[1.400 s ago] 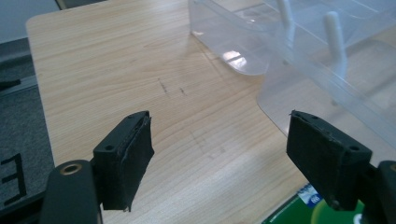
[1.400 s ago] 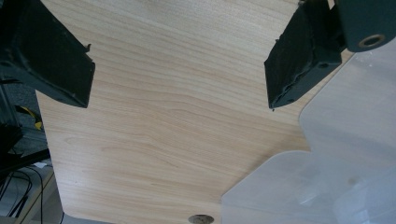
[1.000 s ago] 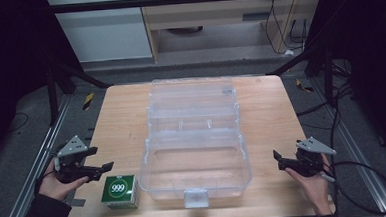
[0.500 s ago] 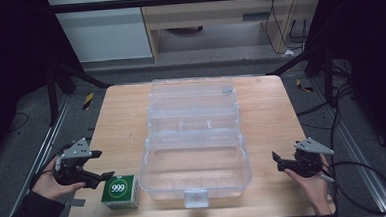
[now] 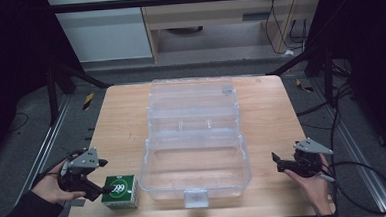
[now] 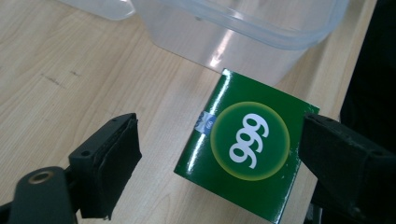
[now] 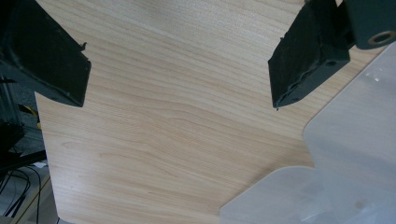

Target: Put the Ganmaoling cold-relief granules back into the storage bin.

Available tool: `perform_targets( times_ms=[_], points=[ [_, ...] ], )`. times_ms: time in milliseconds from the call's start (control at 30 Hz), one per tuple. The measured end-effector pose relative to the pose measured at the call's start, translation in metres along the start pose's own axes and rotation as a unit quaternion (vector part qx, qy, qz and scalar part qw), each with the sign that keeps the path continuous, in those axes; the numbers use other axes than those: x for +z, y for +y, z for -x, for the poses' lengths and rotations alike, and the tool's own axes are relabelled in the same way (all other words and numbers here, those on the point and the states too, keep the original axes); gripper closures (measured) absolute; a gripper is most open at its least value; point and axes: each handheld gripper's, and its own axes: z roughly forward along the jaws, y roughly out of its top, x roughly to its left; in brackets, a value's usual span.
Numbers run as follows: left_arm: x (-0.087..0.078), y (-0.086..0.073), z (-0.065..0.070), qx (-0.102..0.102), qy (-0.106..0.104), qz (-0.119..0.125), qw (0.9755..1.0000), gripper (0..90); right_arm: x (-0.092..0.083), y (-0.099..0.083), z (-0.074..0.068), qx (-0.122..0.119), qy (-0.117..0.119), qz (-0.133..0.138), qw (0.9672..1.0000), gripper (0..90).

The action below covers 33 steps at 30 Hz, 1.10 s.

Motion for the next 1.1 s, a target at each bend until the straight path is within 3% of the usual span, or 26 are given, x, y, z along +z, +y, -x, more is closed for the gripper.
perform_targets(
  times_ms=[233,567,1100],
  points=[
    [0.006,0.002,0.005,0.039,-0.019,-0.017,0.9989,8.3,0.001,-0.001,-0.001,0.000,0.003,-0.005,1.0000,5.5],
    [0.018,0.006,0.008,0.073,-0.039,-0.052,0.9952,5.8,0.002,-0.001,-0.002,-0.006,0.005,-0.011,0.9999,5.4],
    [0.041,0.010,0.008,0.100,-0.068,-0.086,0.9889,5.7,0.004,-0.002,-0.003,-0.013,0.010,-0.023,0.9996,4.5]
  ],
)
